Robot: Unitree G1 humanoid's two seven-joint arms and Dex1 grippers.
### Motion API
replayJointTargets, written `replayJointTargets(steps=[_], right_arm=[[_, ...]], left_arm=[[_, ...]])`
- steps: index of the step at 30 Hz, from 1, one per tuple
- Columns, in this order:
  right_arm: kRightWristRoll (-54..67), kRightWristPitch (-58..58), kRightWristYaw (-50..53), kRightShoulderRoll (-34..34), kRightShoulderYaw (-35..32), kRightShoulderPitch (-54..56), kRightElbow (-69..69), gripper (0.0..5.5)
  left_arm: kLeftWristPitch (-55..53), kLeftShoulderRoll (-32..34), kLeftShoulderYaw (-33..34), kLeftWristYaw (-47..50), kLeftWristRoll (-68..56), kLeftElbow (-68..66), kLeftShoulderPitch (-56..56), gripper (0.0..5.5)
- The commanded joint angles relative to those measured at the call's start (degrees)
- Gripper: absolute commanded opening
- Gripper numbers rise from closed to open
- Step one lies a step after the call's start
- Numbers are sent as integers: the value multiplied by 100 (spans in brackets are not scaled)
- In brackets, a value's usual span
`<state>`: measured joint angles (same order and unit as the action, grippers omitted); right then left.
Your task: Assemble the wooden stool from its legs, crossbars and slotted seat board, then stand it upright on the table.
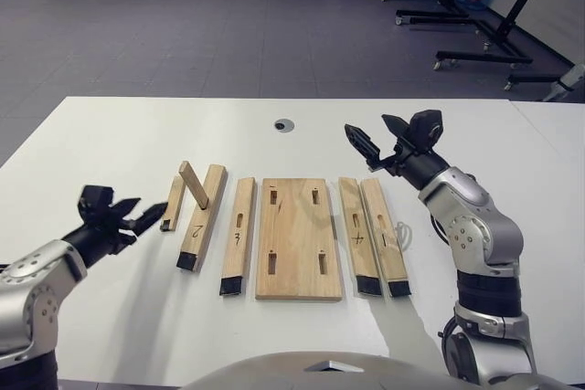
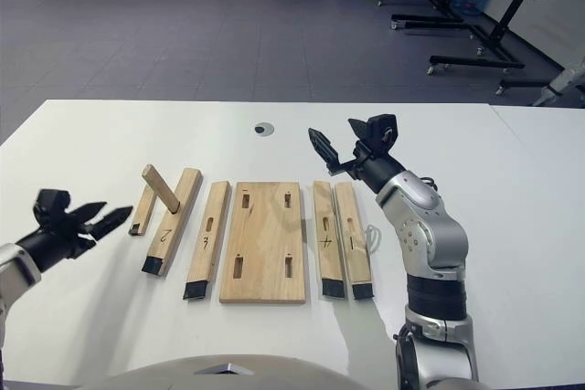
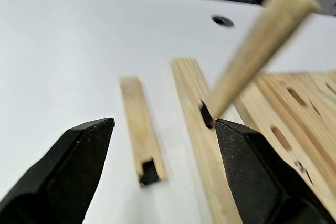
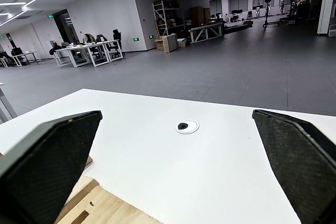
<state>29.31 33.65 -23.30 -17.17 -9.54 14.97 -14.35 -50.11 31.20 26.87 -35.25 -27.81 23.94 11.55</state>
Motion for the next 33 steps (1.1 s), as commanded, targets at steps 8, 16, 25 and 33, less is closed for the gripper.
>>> replayJointTargets(steps=[8, 16, 25, 33], right_arm=[[29, -16, 66, -11, -17, -9, -76, 529], [15, -39, 120, 62, 35, 43, -52, 529], [12, -21, 101, 57, 93, 178, 41, 529], [12, -11, 76, 51, 111, 210, 94, 529]], left_arm=[[406, 95, -981, 467, 606, 889, 499, 457], [298, -362, -1575, 1339, 915, 1262, 661, 538], [210, -989, -2456, 2263, 1519, 1144, 550, 538], [70, -1327, -2432, 2716, 1736, 755, 499, 538]])
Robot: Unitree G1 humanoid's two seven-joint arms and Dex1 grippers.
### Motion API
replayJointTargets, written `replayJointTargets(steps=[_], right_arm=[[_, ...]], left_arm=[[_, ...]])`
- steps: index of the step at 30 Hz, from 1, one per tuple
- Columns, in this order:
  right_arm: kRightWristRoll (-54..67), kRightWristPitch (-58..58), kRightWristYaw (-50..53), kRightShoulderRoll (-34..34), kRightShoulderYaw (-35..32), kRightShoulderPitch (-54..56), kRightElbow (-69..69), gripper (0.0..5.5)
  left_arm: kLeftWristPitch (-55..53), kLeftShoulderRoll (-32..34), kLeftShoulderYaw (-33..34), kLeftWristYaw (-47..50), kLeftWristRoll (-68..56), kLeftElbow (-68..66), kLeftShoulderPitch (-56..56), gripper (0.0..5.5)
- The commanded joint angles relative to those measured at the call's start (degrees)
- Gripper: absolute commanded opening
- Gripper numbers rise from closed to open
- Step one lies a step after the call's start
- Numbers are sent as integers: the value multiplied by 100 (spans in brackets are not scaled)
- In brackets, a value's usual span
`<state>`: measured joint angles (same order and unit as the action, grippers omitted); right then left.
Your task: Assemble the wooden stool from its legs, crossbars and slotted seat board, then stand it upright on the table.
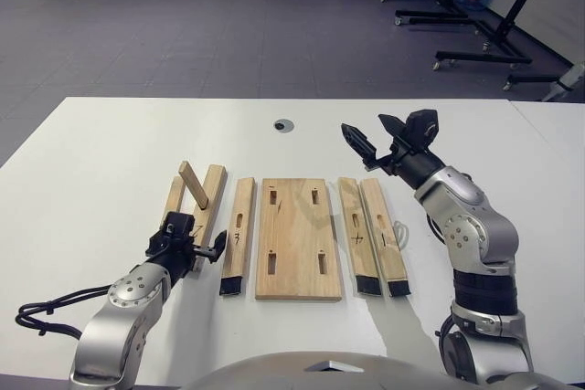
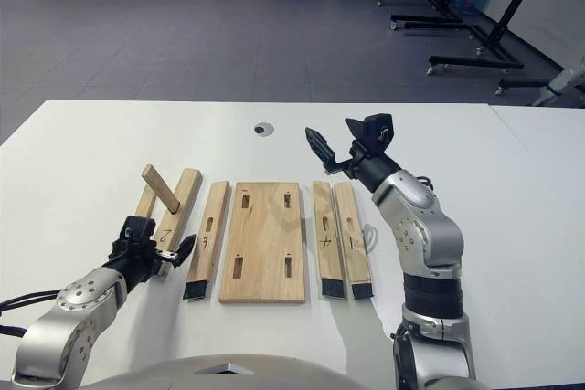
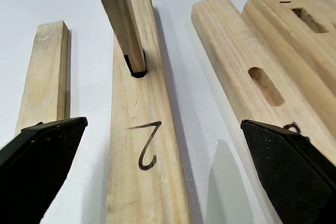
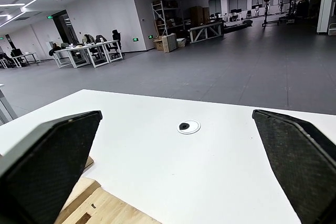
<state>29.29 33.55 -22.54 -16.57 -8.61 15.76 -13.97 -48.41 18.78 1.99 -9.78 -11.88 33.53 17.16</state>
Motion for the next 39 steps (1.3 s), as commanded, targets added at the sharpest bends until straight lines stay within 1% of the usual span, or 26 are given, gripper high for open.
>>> replayJointTargets(steps=[1, 4, 10, 20, 23, 26, 33, 39], right_arm=[[17, 4, -6, -11, 17, 136, 60, 529], [21, 14, -19, -17, 19, 148, 73, 529], [19, 33, -28, -15, 28, 173, 87, 529], [22, 41, 6, 12, 44, 122, 35, 529], [27, 47, 12, 6, 34, 106, 10, 529], [16, 33, 1, 9, 46, 141, 56, 529], [5, 9, -21, -10, 32, 170, 111, 529], [-5, -18, -55, -58, 8, 261, 200, 529]], left_arm=[[-129, -138, 74, 182, 117, -249, -63, 538], [-157, -244, 3, 253, 177, -383, -91, 538], [-249, -302, -52, 278, 183, -456, -199, 442], [-363, -200, 115, 308, 249, -507, -71, 297], [-395, -111, 82, 342, 350, -579, -75, 259], [-421, -106, 49, 357, 375, -622, -117, 207], [-424, -84, 56, 340, 409, -504, -475, 204], [-645, -4, 241, 249, 326, -359, -1305, 204]])
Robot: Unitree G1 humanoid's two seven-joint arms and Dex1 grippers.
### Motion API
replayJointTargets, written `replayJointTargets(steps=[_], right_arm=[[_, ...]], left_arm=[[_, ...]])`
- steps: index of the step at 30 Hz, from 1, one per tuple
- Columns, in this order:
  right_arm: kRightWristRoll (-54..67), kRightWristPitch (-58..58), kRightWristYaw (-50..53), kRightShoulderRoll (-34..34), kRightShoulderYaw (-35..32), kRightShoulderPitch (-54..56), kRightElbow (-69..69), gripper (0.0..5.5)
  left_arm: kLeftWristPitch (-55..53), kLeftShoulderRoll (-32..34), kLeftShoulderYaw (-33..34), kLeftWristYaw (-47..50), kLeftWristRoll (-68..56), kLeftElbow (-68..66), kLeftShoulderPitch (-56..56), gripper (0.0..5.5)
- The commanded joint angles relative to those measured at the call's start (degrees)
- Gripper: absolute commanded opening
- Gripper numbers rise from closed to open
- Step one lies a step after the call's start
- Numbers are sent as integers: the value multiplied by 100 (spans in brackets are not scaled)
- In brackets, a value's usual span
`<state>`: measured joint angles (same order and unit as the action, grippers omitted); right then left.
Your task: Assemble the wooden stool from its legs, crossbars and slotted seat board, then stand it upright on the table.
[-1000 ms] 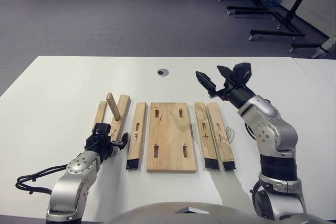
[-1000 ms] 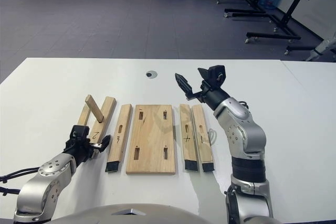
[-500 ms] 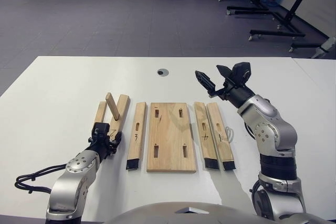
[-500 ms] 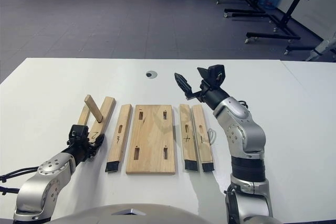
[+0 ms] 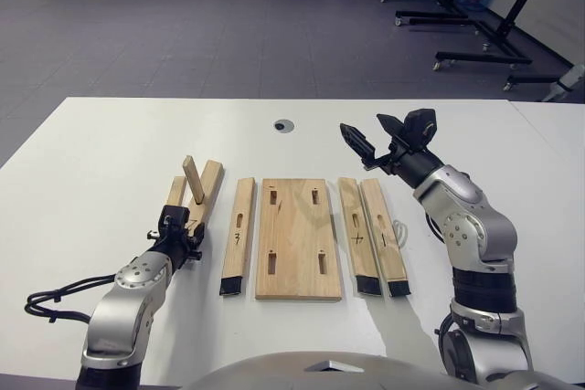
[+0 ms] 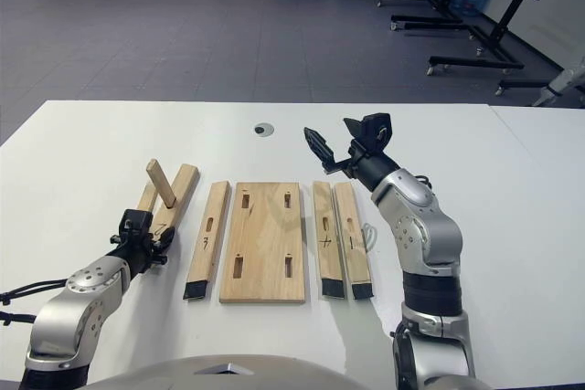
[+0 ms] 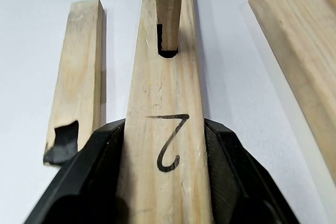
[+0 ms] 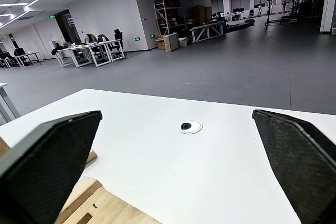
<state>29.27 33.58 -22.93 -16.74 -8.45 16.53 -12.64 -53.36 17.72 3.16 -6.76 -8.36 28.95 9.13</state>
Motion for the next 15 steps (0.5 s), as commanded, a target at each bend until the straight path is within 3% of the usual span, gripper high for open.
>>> replayJointTargets(steps=[1, 7, 12, 15], right_arm=[[-5, -24, -17, -47, -10, 204, 78, 529], [228, 121, -104, -184, -265, 599, 307, 529], [1871, 1228, -619, -600, -1138, 1697, 781, 529], [2616, 1930, -986, -907, -1327, 2063, 1120, 529]], left_arm=[[-197, 108, 170, -69, -67, 96, -740, 204], [-366, -16, 714, -746, -1079, -289, -2457, 204], [-393, -118, 1156, -1656, -2411, -493, -3094, 204], [-390, 2, 1406, -2286, -3164, -771, -3109, 204]])
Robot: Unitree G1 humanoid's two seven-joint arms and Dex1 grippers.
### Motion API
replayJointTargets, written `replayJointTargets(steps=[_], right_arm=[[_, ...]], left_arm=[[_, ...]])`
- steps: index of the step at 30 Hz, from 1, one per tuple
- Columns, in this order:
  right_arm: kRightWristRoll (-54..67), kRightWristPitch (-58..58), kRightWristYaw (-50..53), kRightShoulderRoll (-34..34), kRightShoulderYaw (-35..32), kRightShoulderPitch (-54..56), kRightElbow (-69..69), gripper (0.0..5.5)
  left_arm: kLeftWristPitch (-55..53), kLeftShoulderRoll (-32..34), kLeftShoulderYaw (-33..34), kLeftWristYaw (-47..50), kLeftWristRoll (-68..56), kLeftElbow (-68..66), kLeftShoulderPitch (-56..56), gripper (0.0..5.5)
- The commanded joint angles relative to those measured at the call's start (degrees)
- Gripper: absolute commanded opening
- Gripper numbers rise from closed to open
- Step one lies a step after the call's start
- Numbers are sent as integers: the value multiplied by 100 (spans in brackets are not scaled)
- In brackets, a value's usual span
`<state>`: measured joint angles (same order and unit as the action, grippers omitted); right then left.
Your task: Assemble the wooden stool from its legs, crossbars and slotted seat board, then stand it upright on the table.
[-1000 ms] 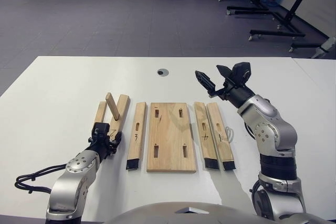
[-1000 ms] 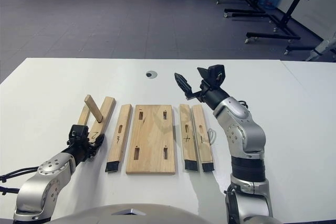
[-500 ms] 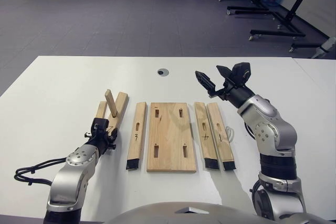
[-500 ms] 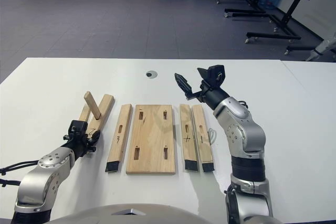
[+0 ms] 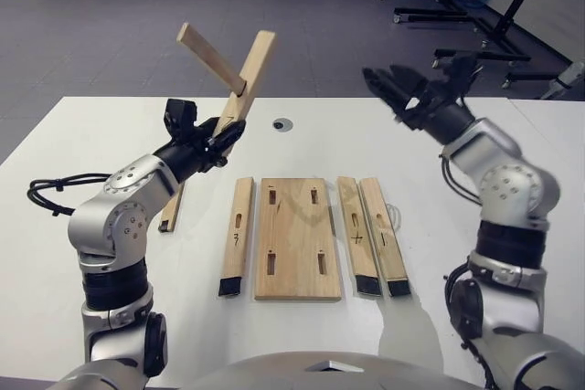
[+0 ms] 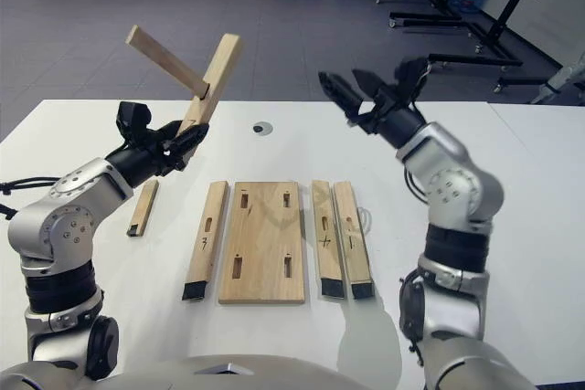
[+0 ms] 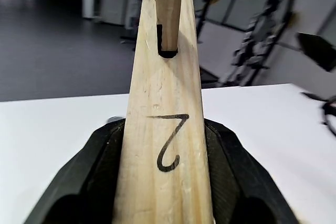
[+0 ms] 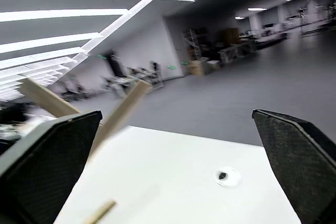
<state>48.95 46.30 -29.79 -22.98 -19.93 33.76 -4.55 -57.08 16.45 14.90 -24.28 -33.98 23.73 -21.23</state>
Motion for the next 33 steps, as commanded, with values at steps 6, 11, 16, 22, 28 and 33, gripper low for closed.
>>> replayJointTargets(steps=[6, 11, 16, 22, 28, 33], right_arm=[[1496, 1426, -491, -244, -295, 496, 922, 534], [1756, 1398, -791, 61, -100, 327, 668, 534], [2223, 1583, -745, 290, 29, 252, 373, 534], [2417, 1594, -278, 646, 152, 208, 356, 534], [2360, 1407, -61, 872, 214, 345, 544, 534], [2474, 1388, 75, 1044, 267, 475, 586, 534]], left_arm=[[-245, 211, 809, -1451, -2273, -992, -184, 204], [-642, 74, 397, -1582, -3001, -1256, -171, 204], [-569, 39, 46, -1574, -3082, -1342, -91, 204], [-494, -5, -107, -1501, -3167, -1220, 21, 204], [-492, -94, -269, -1436, -3347, -1025, 126, 204], [-406, -144, -387, -1367, -3365, -977, 181, 204]])
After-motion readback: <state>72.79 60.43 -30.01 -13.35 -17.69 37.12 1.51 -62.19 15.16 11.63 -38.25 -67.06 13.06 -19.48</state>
